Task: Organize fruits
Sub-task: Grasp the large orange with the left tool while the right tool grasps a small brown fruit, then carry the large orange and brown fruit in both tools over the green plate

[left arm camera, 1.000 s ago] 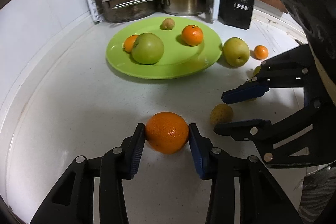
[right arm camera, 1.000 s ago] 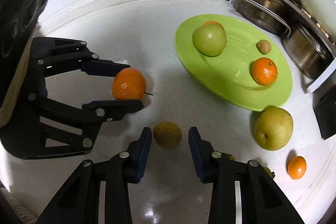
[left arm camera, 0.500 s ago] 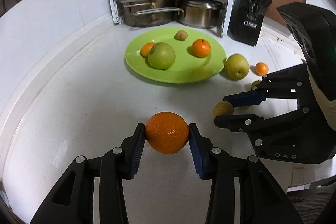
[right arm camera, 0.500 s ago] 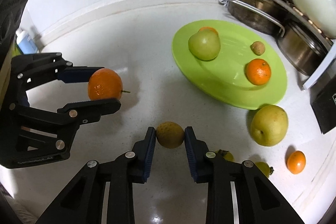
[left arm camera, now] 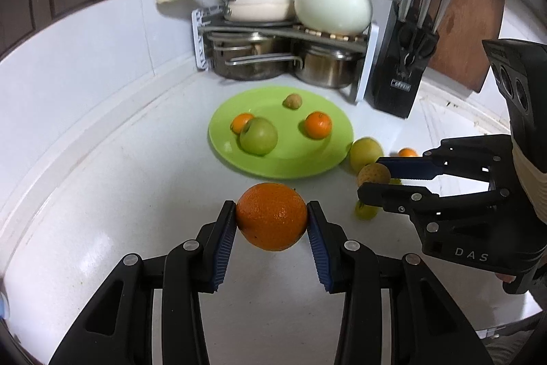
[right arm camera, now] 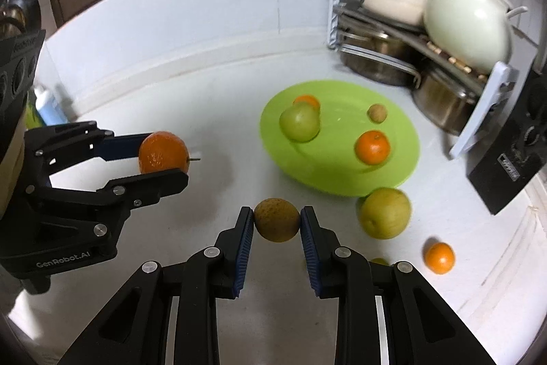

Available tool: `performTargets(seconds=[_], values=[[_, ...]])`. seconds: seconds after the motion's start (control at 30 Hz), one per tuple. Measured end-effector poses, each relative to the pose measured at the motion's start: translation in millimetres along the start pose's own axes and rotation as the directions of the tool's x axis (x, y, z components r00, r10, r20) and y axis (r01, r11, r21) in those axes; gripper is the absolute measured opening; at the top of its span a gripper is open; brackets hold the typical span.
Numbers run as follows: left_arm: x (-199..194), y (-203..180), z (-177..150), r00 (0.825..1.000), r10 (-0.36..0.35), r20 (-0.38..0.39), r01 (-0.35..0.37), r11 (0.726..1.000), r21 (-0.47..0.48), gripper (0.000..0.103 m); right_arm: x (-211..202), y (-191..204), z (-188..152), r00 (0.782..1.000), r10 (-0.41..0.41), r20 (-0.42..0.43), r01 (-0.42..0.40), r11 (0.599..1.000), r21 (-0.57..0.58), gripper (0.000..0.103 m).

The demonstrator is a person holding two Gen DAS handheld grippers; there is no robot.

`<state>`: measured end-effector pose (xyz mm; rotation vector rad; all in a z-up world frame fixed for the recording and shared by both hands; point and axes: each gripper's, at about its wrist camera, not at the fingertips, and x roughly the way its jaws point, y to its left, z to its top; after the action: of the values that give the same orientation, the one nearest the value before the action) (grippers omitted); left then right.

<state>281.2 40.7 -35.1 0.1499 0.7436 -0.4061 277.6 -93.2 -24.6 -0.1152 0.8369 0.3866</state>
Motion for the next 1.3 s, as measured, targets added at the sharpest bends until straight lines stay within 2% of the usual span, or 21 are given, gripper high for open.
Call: performTargets(seconds=[0.63,1.3], values=[[-13.6,-22.4,45.7,0.994,0.006,0.106,-0.006,1.000,0.000,0.041,-44.7,-34.9,25.2,0.988,-0.056,0.146,0.048,0.997,0.060,0.029],[15.5,-17.7,96.5,0.992,0.046,0.120,-0.045,0.999,-0.010,0.041,-31.1,-65.8,69.1,0.980,-0.059,0.192,0.049,0.997,0.054,0.029]])
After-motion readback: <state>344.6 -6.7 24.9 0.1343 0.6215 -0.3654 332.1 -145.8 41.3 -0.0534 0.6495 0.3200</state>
